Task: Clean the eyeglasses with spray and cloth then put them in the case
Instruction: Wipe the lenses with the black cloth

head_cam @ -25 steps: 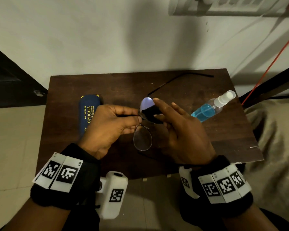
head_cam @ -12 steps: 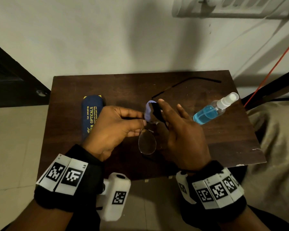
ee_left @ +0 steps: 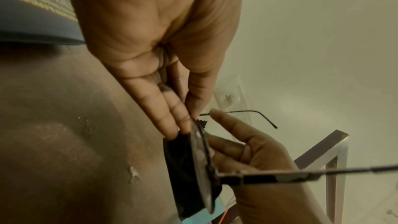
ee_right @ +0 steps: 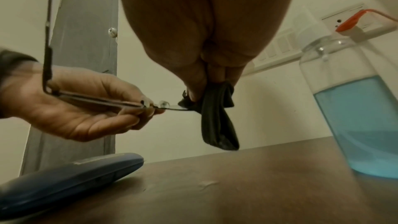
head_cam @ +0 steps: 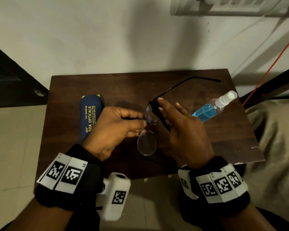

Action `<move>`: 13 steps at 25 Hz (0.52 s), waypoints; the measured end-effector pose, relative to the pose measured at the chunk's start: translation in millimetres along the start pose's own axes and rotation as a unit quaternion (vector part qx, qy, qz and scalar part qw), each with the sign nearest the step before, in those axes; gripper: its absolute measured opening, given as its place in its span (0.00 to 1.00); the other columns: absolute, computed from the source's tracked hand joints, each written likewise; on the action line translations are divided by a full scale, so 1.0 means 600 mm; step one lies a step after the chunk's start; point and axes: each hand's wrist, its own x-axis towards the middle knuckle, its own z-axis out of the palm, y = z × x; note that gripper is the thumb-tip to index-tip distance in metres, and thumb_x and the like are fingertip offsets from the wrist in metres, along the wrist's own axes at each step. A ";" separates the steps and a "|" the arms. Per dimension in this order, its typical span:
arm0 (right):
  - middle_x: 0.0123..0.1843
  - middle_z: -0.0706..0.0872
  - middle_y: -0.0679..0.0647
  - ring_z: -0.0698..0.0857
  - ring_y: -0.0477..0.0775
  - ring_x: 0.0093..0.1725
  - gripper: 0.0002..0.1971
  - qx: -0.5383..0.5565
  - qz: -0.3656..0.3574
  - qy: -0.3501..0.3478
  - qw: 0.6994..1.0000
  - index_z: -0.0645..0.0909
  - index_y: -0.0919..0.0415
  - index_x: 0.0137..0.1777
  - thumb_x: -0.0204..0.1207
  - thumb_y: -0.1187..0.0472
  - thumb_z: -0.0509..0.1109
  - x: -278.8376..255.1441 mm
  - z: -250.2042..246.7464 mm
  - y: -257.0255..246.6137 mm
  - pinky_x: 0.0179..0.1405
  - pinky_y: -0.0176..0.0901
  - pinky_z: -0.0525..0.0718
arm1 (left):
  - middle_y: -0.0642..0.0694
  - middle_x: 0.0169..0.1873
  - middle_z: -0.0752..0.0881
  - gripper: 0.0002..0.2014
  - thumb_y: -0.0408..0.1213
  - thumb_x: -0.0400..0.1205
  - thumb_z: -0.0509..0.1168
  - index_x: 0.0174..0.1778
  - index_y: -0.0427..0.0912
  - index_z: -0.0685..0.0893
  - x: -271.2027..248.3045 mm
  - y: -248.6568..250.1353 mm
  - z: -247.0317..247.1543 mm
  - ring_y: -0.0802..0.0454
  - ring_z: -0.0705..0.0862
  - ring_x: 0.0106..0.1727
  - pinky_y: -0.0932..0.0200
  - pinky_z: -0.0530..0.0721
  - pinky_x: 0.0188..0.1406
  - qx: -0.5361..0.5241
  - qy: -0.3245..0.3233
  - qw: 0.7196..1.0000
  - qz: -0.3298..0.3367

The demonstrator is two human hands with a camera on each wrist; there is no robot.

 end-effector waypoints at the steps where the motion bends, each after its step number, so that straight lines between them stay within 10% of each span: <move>1: 0.55 0.89 0.59 0.80 0.63 0.67 0.25 -0.013 -0.004 0.023 1.000 0.69 0.57 0.76 0.78 0.58 0.58 -0.002 0.003 -0.003 0.65 0.52 0.75 | 0.39 0.41 0.93 0.08 0.22 0.73 0.72 0.46 0.35 0.91 -0.001 0.000 0.004 0.45 0.91 0.42 0.59 0.90 0.41 0.000 -0.007 1.000 -0.001; 8: 0.59 0.88 0.59 0.77 0.68 0.70 0.25 0.028 -0.088 -0.032 0.995 0.68 0.55 0.74 0.76 0.59 0.61 -0.003 -0.003 -0.025 0.56 0.60 0.83 | 0.38 0.39 0.92 0.09 0.19 0.74 0.70 0.42 0.35 0.90 -0.002 -0.003 -0.003 0.48 0.90 0.39 0.61 0.90 0.40 0.016 0.009 1.000 0.003; 13: 0.59 0.88 0.59 0.75 0.66 0.72 0.32 -0.002 0.014 0.000 1.000 0.67 0.54 0.77 0.75 0.65 0.74 -0.001 0.011 -0.002 0.64 0.61 0.79 | 0.42 0.36 0.93 0.08 0.19 0.73 0.71 0.43 0.34 0.90 -0.004 -0.005 0.010 0.52 0.91 0.35 0.66 0.87 0.33 0.007 -0.018 1.000 -0.002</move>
